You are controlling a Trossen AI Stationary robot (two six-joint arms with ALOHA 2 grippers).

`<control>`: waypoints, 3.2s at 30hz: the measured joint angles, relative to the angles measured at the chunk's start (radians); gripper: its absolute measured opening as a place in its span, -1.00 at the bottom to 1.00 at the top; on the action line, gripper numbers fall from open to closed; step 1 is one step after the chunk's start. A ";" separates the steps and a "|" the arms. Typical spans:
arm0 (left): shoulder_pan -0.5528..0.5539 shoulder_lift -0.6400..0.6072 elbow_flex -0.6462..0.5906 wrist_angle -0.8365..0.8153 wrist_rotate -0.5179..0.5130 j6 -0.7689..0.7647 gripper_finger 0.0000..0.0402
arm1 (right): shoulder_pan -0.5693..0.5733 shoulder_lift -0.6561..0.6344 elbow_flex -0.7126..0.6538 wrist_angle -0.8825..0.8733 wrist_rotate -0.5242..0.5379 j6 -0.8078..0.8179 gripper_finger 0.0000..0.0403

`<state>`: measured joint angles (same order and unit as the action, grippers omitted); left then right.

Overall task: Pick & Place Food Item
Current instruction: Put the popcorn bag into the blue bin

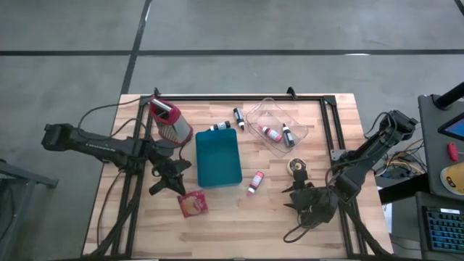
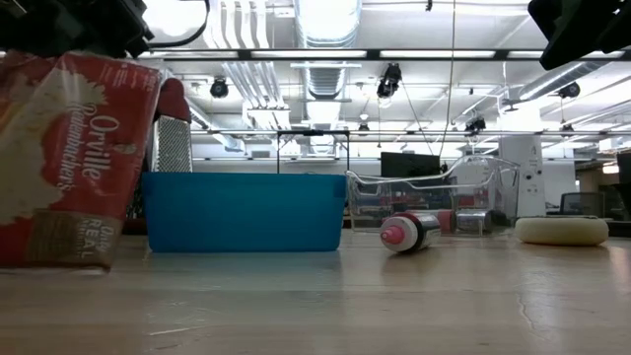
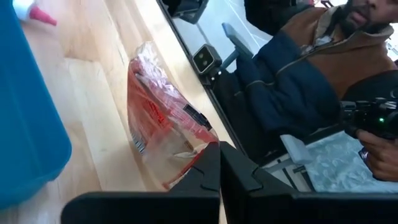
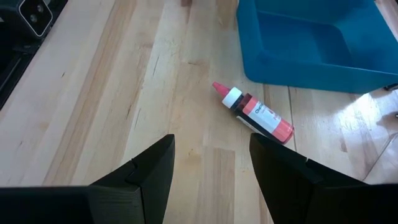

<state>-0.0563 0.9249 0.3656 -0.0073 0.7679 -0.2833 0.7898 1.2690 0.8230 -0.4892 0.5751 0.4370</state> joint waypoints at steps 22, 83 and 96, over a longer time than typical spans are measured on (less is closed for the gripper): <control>0.000 0.002 0.185 0.000 -0.048 0.118 -1.00 | 0.000 0.000 0.000 0.002 0.000 0.000 0.02; 0.478 0.495 0.781 -0.614 -0.488 0.786 -1.00 | 0.000 0.000 -0.009 0.001 -0.007 0.008 0.02; 0.488 0.535 0.769 -0.688 -0.496 0.810 -1.00 | 0.000 0.000 -0.009 0.001 -0.007 0.008 0.02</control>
<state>0.4312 1.4600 1.1347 -0.6957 0.2723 0.5270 0.7897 1.2690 0.8139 -0.4880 0.5682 0.4450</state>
